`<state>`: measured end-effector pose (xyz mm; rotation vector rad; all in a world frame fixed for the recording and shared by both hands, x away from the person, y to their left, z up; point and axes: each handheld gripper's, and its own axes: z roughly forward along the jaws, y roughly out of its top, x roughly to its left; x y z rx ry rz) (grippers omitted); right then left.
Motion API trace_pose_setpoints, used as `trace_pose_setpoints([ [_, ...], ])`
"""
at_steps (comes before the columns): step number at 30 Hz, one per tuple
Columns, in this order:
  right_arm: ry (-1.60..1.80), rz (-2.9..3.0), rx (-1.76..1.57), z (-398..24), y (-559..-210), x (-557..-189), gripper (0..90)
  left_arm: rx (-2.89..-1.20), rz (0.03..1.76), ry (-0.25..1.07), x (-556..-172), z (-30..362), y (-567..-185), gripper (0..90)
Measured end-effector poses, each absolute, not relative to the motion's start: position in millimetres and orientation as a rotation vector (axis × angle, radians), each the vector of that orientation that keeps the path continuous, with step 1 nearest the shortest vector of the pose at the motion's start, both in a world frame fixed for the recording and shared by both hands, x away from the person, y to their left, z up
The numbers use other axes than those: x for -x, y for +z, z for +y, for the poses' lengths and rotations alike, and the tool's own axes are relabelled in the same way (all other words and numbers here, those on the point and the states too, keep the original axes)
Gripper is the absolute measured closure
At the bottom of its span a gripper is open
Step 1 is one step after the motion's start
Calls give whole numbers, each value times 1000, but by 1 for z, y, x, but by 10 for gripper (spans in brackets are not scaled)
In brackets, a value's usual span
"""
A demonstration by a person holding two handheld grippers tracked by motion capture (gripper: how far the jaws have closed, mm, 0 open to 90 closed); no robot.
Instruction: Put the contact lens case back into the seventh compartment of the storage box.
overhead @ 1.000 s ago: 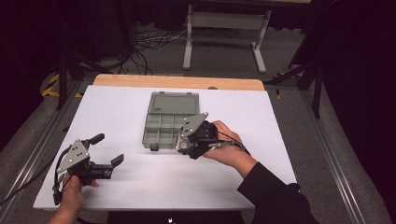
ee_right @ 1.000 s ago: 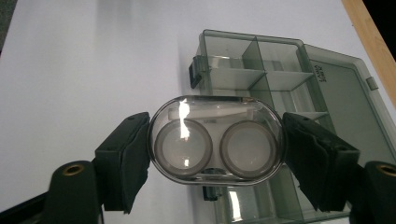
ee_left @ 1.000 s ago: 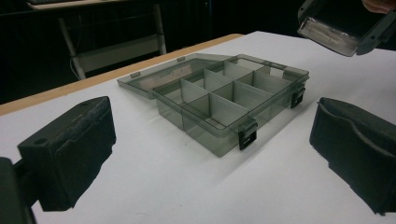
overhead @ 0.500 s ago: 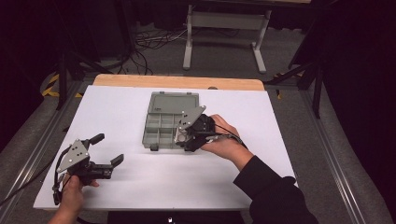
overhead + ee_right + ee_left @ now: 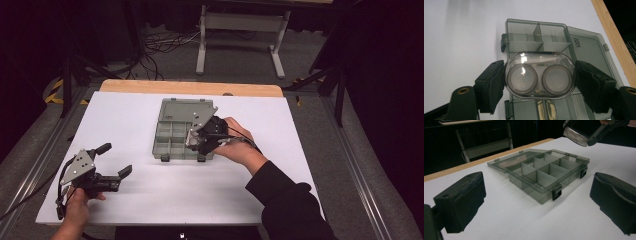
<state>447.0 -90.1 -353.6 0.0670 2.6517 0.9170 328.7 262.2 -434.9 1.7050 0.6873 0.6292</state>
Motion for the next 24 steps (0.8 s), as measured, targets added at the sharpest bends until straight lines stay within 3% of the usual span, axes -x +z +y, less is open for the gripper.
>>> trace_pose_setpoints([
  [24, 883, 2692, -87, -82, -372, -474, 267, -1706, 686, 629, -329, 263, -435, 12],
])
